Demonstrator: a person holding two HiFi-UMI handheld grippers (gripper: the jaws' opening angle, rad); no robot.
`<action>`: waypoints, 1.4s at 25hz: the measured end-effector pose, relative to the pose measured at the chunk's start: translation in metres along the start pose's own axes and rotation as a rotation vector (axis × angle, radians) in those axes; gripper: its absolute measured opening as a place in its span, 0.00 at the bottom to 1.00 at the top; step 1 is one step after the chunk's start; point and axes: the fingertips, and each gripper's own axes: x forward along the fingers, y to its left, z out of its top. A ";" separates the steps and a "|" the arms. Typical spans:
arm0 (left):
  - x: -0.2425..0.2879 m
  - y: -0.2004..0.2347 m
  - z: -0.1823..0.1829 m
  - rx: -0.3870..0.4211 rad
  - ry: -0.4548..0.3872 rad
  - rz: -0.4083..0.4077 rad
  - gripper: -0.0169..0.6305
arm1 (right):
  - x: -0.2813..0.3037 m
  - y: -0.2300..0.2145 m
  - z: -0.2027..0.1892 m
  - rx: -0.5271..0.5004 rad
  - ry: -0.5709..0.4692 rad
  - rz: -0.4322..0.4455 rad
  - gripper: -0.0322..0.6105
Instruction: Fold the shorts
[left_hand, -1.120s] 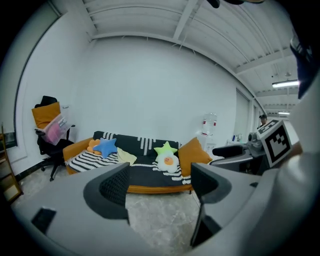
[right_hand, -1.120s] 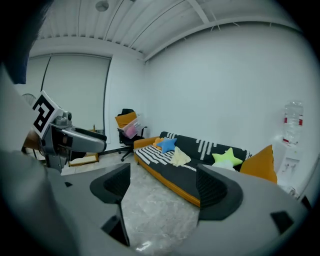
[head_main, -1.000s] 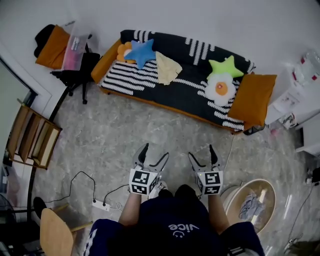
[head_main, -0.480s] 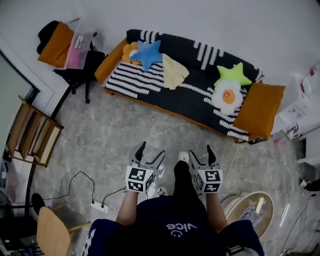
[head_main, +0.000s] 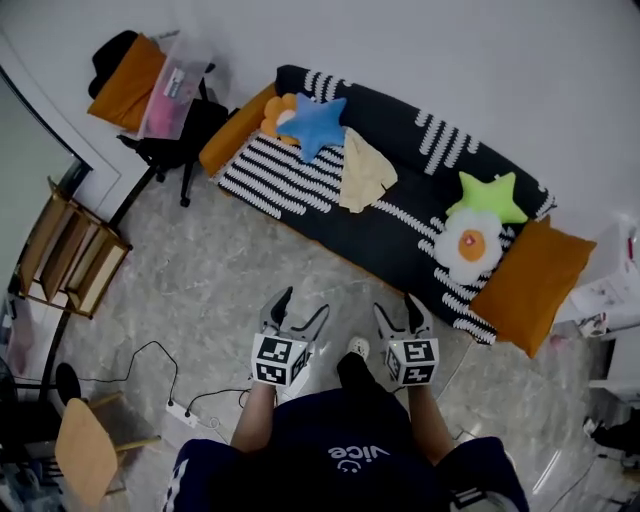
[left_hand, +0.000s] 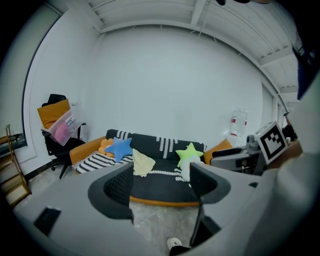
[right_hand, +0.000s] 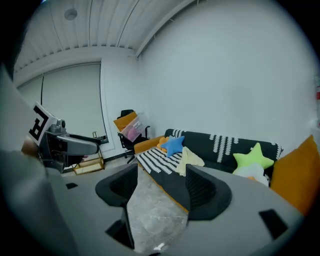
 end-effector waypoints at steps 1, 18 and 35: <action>0.012 0.000 0.006 -0.007 -0.001 0.010 0.57 | 0.009 -0.010 0.007 -0.009 0.003 0.011 0.52; 0.126 0.003 0.032 -0.051 0.061 0.071 0.54 | 0.084 -0.093 0.033 0.001 0.063 0.091 0.49; 0.239 0.090 0.072 -0.012 0.082 -0.081 0.52 | 0.183 -0.110 0.060 0.024 0.134 -0.012 0.42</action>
